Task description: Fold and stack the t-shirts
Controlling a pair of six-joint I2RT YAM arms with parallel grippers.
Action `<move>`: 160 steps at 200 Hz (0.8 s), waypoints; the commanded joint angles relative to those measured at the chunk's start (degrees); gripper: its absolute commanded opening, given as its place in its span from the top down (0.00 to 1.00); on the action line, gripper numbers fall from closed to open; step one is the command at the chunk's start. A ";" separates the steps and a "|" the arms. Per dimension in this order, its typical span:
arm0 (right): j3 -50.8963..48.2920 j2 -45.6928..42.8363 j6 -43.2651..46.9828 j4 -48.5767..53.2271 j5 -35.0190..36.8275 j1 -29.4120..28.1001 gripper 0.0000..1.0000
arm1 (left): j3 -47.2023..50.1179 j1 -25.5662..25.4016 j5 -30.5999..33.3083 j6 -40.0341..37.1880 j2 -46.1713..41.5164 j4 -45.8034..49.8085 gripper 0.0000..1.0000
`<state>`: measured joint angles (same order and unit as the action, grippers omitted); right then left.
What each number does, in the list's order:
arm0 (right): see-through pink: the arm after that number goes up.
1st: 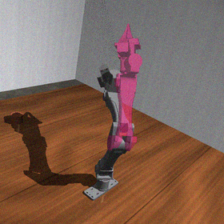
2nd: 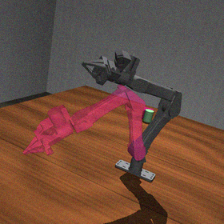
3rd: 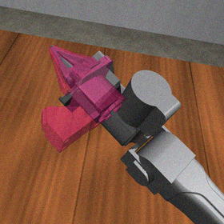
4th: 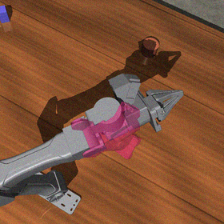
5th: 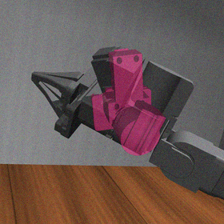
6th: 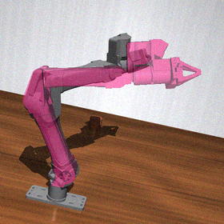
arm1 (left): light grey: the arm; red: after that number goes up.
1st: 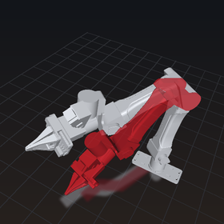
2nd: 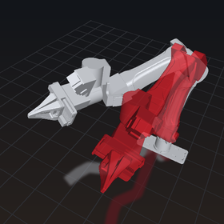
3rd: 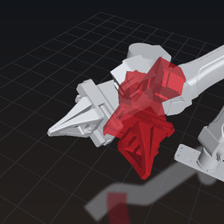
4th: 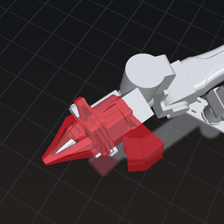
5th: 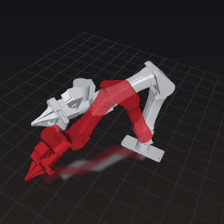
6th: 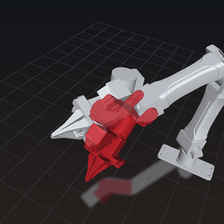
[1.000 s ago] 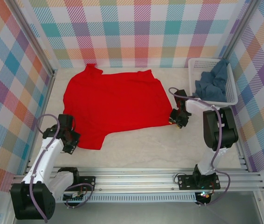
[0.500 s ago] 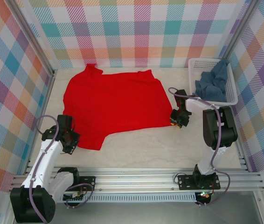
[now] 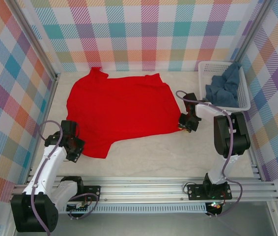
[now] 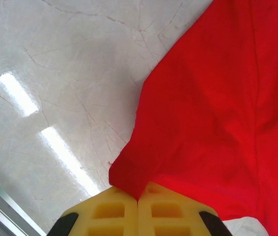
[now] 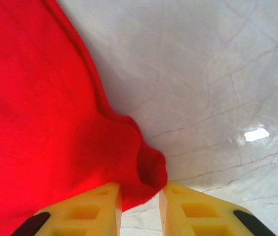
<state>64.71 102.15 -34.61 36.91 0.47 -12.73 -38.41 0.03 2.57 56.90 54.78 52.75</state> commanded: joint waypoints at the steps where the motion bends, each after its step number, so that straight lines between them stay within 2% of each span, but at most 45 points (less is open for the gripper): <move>1: 1.22 -3.88 0.72 -0.30 0.24 -0.19 0.71 | -1.74 -0.49 -0.37 -1.15 0.32 0.20 1.00; 31: 2.06 -1.94 0.70 1.88 0.85 -0.20 0.66 | -1.92 -0.56 -0.54 -1.23 0.87 -0.24 1.00; 82: 1.41 -0.88 -1.54 4.74 2.07 -0.19 0.66 | -2.36 -0.58 -0.45 -1.09 1.30 -0.19 1.00; 160: 1.96 3.81 -4.10 4.61 0.71 -0.19 0.60 | -2.37 -0.85 -0.72 -0.96 0.89 -0.28 1.00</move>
<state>66.02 104.77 -36.84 40.14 1.54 -12.78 -39.27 0.01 2.44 56.14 55.94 52.34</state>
